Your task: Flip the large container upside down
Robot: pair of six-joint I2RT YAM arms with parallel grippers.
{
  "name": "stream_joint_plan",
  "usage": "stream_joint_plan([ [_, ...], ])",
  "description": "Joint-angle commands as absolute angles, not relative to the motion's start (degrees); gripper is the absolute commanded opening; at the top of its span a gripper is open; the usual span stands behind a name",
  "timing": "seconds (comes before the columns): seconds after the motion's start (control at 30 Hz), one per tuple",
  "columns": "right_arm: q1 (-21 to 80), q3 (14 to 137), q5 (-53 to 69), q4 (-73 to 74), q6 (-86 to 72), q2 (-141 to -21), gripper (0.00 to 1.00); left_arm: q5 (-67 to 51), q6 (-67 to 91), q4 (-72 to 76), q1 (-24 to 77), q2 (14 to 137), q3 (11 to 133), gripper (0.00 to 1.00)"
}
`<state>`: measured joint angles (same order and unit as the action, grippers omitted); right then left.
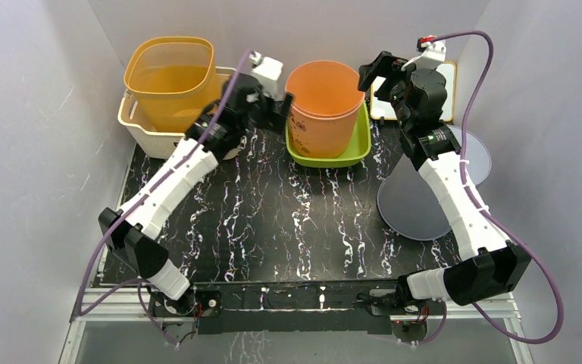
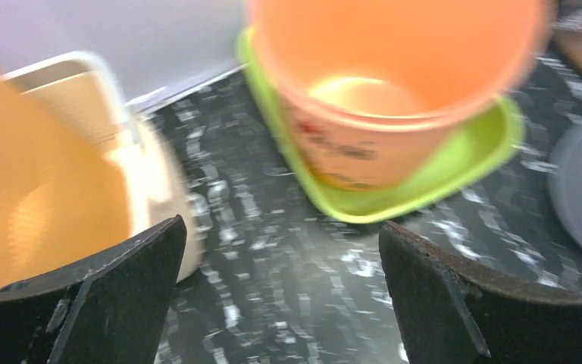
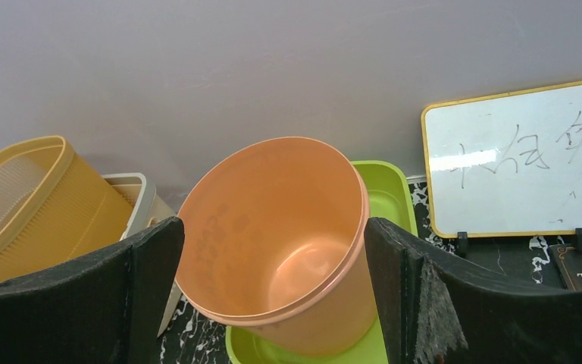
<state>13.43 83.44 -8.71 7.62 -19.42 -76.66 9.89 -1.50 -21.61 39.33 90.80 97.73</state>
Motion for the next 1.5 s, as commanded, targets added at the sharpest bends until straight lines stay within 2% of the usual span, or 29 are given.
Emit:
stream_joint_plan([
  [0.0,13.3,82.9,-6.7,5.5,-20.0,-76.7,0.88,14.9,-7.6,-25.8,31.4,91.0,102.2,0.98],
  [0.2,13.2,81.0,-5.6,4.3,-20.9,-76.4,0.87,18.3,-10.4,-20.3,23.6,93.3,103.6,0.98],
  [0.73,13.3,79.4,-4.6,3.5,-20.7,-78.5,0.86,27.3,-16.5,-16.4,17.1,100.2,107.4,0.98],
  [0.93,13.2,79.1,-3.6,3.1,-21.5,-79.9,0.85,25.7,-17.1,-17.3,14.4,101.7,108.3,0.98],
  [0.97,13.3,78.8,-3.5,2.9,-21.6,-80.0,0.85,25.2,-17.0,-18.2,14.0,102.2,108.4,0.97],
  [1.13,13.3,77.7,-3.6,1.9,-22.1,-80.1,0.85,20.8,-15.8,-21.8,11.6,103.9,106.8,0.77],
  [1.37,13.2,77.2,-3.5,1.1,-22.5,-80.9,0.85,17.3,-14.6,-24.1,10.9,104.6,105.5,0.75],
  [1.47,13.3,76.7,-3.5,0.6,-22.6,-81.1,0.85,17.2,-13.9,-25.4,11.0,104.8,105.0,0.67],
])
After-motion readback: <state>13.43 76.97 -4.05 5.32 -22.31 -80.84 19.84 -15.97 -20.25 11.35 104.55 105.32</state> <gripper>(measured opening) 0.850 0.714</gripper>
